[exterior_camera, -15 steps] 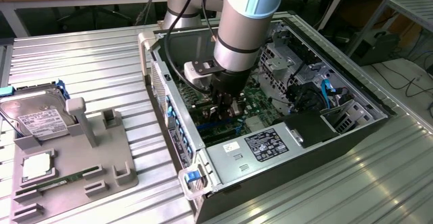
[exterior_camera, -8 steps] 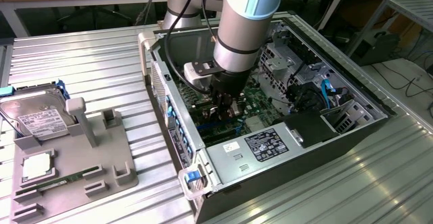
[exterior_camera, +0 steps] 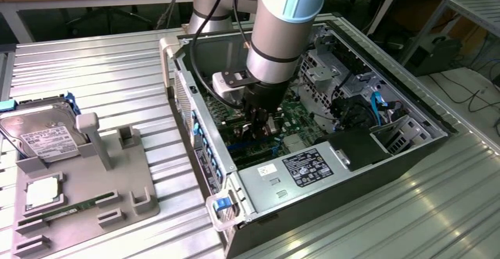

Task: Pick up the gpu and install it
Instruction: 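Insert the gpu into the slot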

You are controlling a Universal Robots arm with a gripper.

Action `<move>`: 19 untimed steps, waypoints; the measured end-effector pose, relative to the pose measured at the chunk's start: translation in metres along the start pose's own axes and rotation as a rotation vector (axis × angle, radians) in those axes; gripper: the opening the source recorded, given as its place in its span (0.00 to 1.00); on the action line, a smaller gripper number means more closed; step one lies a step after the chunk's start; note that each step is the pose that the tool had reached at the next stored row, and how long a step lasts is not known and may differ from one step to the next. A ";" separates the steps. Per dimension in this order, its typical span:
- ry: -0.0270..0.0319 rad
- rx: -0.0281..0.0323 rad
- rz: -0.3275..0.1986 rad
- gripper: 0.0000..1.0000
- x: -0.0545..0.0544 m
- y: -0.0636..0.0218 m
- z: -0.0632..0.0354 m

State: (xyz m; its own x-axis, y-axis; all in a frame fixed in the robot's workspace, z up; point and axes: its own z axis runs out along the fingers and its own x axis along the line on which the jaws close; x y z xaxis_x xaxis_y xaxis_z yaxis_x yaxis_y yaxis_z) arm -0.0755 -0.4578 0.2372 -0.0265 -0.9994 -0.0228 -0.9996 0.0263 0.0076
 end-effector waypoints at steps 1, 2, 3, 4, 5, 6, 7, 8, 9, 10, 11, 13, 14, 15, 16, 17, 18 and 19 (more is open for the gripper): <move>0.0000 0.0000 0.000 0.28 0.000 0.0000 0.0000; 0.0000 0.0000 0.000 0.28 0.000 0.0000 0.0000; 0.0000 0.0000 0.000 0.28 0.000 0.0001 0.0000; -0.0001 0.0001 0.000 0.28 0.000 0.0003 0.0000; -0.0004 0.0002 0.000 0.28 0.000 0.0003 -0.0007; -0.0004 0.0002 0.000 0.28 0.000 0.0003 -0.0009; -0.0004 0.0002 0.000 0.28 0.000 0.0003 -0.0009; -0.0003 0.0002 0.000 0.28 0.000 0.0004 -0.0010; -0.0001 0.0000 0.000 0.28 0.000 0.0004 -0.0013; 0.0002 -0.0001 0.000 0.28 0.000 0.0004 -0.0019; -0.0001 0.0000 0.000 0.28 0.000 0.0004 -0.0021; -0.0002 0.0001 0.000 0.28 0.000 0.0004 -0.0024; -0.0002 0.0001 0.000 0.28 0.000 0.0004 -0.0024; -0.0002 0.0001 0.000 0.28 0.000 0.0004 -0.0024; -0.0002 0.0001 0.000 0.28 0.000 0.0004 -0.0024; 0.0000 0.0000 0.000 0.28 0.000 0.0004 -0.0025; 0.0001 -0.0001 0.000 0.28 0.000 0.0004 -0.0027; 0.0003 -0.0001 -0.001 0.28 0.000 0.0004 -0.0028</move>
State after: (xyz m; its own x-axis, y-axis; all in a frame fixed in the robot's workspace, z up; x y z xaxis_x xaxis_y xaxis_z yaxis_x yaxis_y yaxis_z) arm -0.0759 -0.4576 0.2400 -0.0254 -0.9994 -0.0225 -0.9997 0.0252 0.0077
